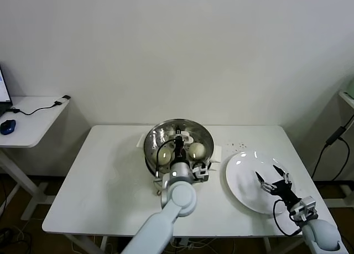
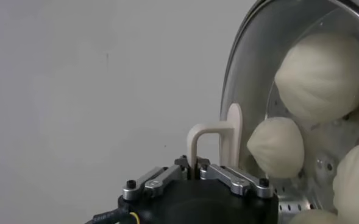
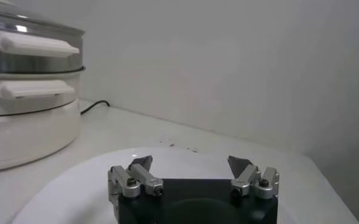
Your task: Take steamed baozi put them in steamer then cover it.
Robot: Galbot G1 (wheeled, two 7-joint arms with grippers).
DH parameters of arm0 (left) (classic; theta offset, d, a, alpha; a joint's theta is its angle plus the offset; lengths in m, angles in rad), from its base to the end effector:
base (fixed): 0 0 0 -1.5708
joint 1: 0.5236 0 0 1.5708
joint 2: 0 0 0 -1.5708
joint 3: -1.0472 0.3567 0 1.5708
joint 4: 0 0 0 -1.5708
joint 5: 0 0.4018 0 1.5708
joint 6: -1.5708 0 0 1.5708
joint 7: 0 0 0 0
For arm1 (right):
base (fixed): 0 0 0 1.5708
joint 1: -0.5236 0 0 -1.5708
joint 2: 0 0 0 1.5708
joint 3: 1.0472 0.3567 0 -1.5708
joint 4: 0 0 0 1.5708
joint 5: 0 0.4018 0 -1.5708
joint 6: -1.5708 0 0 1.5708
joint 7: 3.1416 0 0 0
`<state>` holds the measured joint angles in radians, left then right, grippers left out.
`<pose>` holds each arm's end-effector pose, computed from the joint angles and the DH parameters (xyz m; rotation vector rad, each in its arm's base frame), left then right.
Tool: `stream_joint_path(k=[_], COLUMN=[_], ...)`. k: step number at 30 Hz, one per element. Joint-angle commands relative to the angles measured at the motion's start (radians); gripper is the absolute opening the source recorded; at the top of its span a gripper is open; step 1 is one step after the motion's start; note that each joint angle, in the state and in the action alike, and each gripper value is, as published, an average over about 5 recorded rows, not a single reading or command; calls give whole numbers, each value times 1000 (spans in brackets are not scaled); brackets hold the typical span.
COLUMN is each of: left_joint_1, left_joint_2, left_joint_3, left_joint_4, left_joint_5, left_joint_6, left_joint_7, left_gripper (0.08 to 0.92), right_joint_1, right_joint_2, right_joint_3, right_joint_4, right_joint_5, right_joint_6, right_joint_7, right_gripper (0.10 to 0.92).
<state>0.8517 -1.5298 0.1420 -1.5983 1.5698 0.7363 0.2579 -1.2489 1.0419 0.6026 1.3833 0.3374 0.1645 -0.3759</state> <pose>0.3790 -0.2337 -0.2874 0.0357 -2.1577 -2.1709 0.3140 -0.2447 -0.4285 0.3797 -2.8963 0.2521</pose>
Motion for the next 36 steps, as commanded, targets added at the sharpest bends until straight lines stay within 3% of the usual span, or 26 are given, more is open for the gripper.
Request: stream_joint_path(k=[1,11,29,33,36], left_joint_1=[5,9,96,151,197], left_joint_2=[3,22,141,182,216], left_joint_3=[1,1,9,-7,-30], left_joint_4=[1,-40,-337,-413,-468], left_joint_5=[-17,-21,-109,-185,-272], left_joint_6=[49,49,49,49,45], left_joint_7=[18,56,79,41,-30], left_gripper=[147,169,670,781,816], right_joint_1=[0,6,12,12,9], right_joint_2=[1,-1,-5,-3,-2], right_joint_3=[1,1,2,3,5], right_joint_4=[-1,-2,-7,-2,6], right_joint_5=[-1,-1,-8,-22,-31], right_joint_6=[0,-1,-10,-20,-33], right_joint_7=[-1,-1,2,12,22], right_gripper=[823,823,823,823,823])
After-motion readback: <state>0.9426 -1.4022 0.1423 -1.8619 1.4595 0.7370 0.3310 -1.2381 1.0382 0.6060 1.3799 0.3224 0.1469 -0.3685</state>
